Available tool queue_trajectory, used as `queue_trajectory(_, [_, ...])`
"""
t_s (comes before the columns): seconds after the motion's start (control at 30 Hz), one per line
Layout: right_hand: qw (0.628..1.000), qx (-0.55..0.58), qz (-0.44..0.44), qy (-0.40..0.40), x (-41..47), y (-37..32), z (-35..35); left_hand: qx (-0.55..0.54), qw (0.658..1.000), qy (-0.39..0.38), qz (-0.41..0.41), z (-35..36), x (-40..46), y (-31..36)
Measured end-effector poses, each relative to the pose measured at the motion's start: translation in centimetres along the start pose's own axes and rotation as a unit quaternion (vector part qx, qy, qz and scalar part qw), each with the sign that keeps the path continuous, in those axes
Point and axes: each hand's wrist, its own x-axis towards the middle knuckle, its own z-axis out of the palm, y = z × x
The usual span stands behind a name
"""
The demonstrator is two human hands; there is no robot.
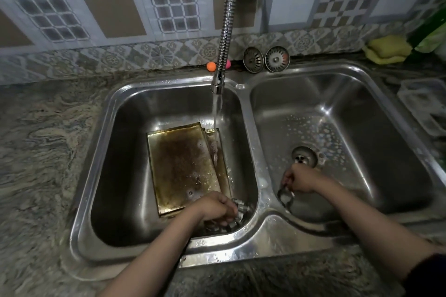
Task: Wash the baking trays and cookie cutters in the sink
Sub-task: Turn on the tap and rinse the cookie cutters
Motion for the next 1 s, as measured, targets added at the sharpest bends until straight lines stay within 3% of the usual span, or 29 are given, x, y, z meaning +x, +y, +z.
queue_trajectory(0.1, [1.000, -0.002, -0.002, 0.012, 0.6, 0.1, 0.0, -0.026, 1.000, 0.011, 0.003, 0.4, 0.2, -0.1])
queue_trajectory(0.3, [0.997, 0.066, -0.023, 0.044, 0.0, 0.8, 0.1, 0.001, 0.989, 0.108, 0.098, 1.1, 0.7, 0.0])
queue_trajectory(0.4, [0.994, 0.093, -0.025, 0.057, -0.3, 1.2, 0.4, 0.097, 0.981, 0.117, 0.118, 1.5, 1.1, 0.4])
queue_trajectory(0.5, [0.992, 0.108, -0.034, 0.064, -0.6, 1.3, 0.4, 0.260, 0.948, 0.117, 0.141, 1.5, 1.3, 1.1])
queue_trajectory(0.57, [0.989, 0.123, -0.042, 0.068, -0.9, 1.1, 0.3, 0.301, 0.936, 0.115, 0.141, 1.5, 1.5, 1.3])
queue_trajectory(0.7, [0.983, 0.149, -0.059, 0.095, -1.6, 0.1, -0.4, 0.238, 0.952, 0.116, 0.155, 1.0, 1.6, 0.9])
queue_trajectory(0.8, [0.965, 0.189, -0.082, 0.163, -2.7, -1.5, -1.5, 0.113, 0.965, 0.139, 0.193, -0.1, 0.9, 0.9])
queue_trajectory(0.9, [0.924, 0.272, -0.134, 0.233, -4.0, -4.3, -2.6, -0.025, 0.950, 0.188, 0.249, -1.6, -0.9, 2.0])
queue_trajectory(1.0, [0.886, 0.349, -0.184, 0.242, -4.7, -7.6, -3.1, -0.118, 0.917, 0.235, 0.299, -3.4, -2.7, 3.8])
